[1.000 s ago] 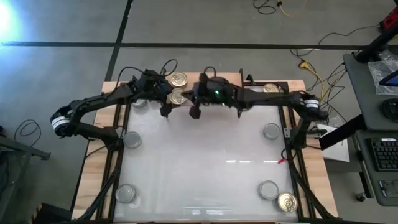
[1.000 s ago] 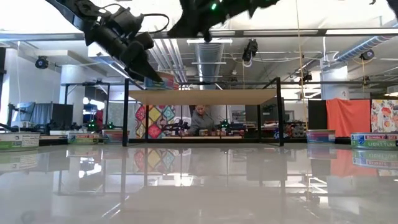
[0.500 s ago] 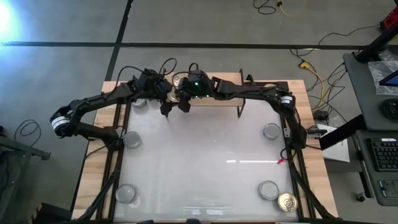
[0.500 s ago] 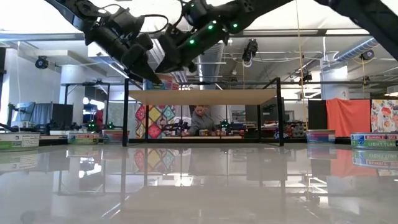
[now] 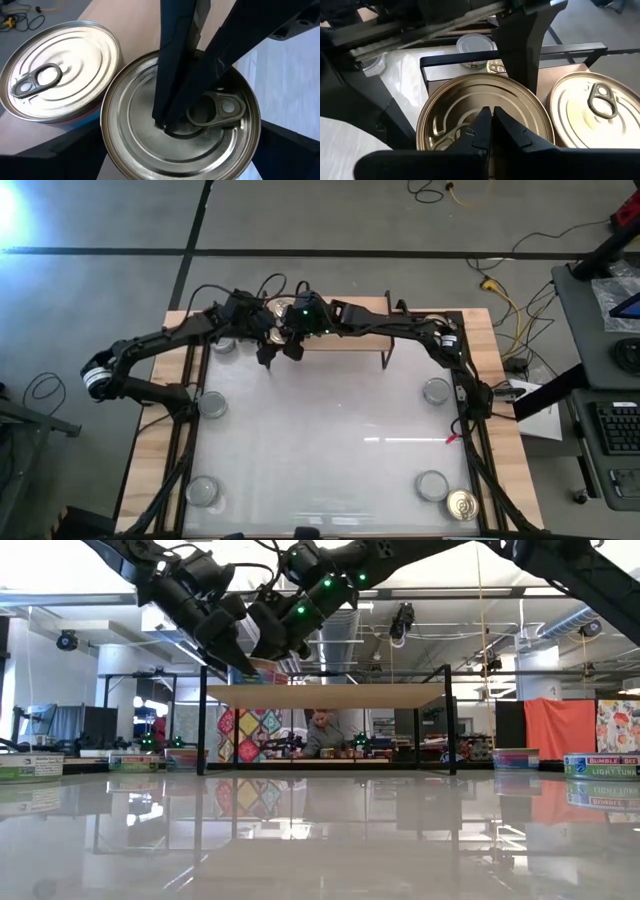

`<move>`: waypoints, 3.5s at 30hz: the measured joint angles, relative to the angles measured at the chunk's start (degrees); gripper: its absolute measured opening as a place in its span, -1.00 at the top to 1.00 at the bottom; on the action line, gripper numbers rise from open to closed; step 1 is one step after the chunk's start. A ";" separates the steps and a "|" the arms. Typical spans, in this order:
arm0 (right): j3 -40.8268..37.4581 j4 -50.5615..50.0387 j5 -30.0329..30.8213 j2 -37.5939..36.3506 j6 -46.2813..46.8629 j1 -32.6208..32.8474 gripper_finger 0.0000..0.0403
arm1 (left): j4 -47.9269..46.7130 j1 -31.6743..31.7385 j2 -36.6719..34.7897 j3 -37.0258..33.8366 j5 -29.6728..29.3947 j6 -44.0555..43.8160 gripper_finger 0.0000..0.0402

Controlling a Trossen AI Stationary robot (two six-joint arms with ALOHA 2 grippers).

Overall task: Stack canned seafood by type on shelf
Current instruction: Put the blue and pink tuna can on the shelf, then stack the blue-pink tuna can on top of the other blue-pink tuna on the shelf

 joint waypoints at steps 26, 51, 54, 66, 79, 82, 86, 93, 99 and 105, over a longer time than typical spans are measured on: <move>-0.51 -1.56 0.36 -1.11 -0.42 -0.31 0.94 | -16.22 -1.63 -1.75 10.36 -1.51 -4.64 -0.99; 1.29 0.31 1.79 -1.74 -1.45 -1.22 0.94 | -10.39 -47.16 -15.96 -9.45 -30.81 -38.76 -0.99; 3.94 -0.30 1.83 -2.06 -1.31 -1.07 0.94 | -11.05 -50.19 -15.31 -10.85 -30.83 -44.59 -0.99; 6.32 -14.77 1.37 -12.87 -3.71 5.37 0.94 | -32.76 -57.45 -14.24 -9.06 -26.86 -71.65 -0.99; -11.85 -18.61 18.23 -28.24 4.84 20.60 0.94 | -41.45 -59.76 -8.17 -6.22 -49.54 -72.93 -0.97; -16.70 -19.50 21.61 -31.57 9.96 24.22 0.94 | -42.95 -57.61 -8.44 -5.66 -58.26 -72.50 -0.93; -22.45 -21.13 25.69 -36.67 17.28 29.97 0.94 | -41.93 -52.70 -11.55 -5.61 -62.63 -70.64 -0.84; -30.36 -21.61 34.02 -43.96 27.81 39.02 0.94 | -27.29 -36.97 -21.22 -5.61 -58.49 -54.69 -0.63; -35.24 -21.22 41.12 -46.89 33.69 44.06 0.94 | -16.46 -18.05 -27.37 -5.59 -49.24 -48.87 -0.39; -38.20 -21.00 42.42 -47.30 38.04 45.26 0.94 | -7.90 -1.66 -25.60 -5.74 -41.75 -51.18 -0.01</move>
